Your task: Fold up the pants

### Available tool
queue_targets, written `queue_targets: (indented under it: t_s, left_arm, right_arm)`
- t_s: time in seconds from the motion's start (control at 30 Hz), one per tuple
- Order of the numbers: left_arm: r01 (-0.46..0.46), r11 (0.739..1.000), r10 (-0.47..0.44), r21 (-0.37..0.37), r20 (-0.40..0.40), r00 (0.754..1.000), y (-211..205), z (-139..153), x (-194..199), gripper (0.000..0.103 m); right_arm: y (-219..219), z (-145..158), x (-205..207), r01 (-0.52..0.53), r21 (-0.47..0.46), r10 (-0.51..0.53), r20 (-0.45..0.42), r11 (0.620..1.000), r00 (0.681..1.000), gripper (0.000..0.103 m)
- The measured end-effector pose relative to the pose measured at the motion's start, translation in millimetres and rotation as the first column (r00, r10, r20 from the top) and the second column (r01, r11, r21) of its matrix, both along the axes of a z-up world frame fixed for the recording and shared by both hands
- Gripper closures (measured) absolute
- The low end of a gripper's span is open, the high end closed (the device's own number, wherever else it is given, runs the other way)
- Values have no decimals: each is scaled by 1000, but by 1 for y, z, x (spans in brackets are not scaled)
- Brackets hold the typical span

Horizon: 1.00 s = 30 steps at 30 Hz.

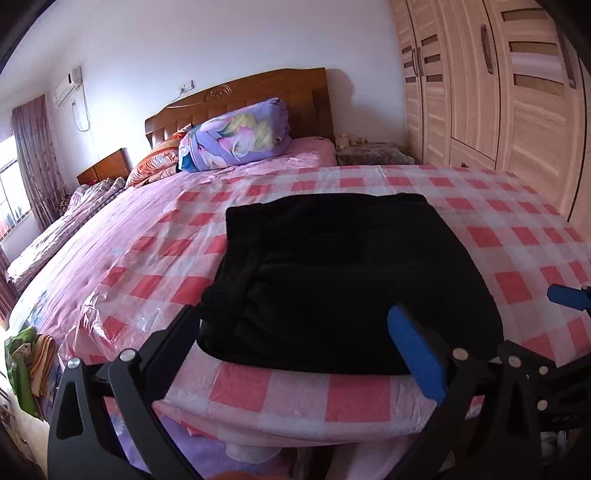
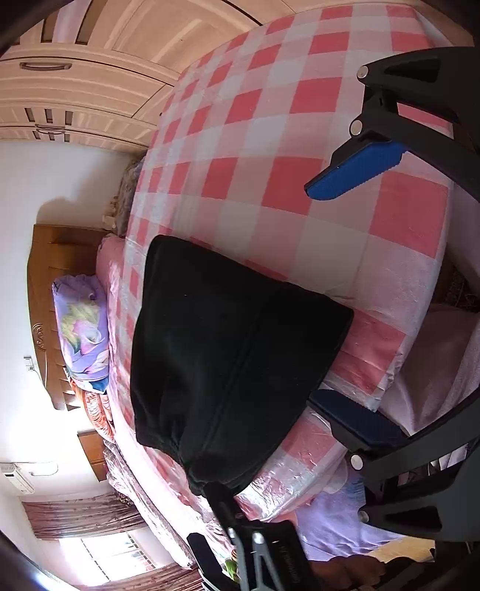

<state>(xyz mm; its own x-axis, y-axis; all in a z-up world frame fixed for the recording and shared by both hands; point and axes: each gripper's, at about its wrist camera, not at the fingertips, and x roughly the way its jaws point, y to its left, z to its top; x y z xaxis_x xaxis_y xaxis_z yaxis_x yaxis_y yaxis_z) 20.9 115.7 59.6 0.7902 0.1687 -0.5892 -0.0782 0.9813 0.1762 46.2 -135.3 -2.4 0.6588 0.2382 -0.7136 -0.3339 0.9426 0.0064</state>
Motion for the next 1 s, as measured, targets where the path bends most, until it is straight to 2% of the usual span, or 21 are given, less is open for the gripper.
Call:
queue_targets:
  t_s: [1.0]
  left_arm:
    - [11, 1000, -11, 15, -15, 1000, -9, -6, -1, 1]
  right_arm:
    - [10, -2, -5, -33, -6, 33, -13, 999, 999, 4]
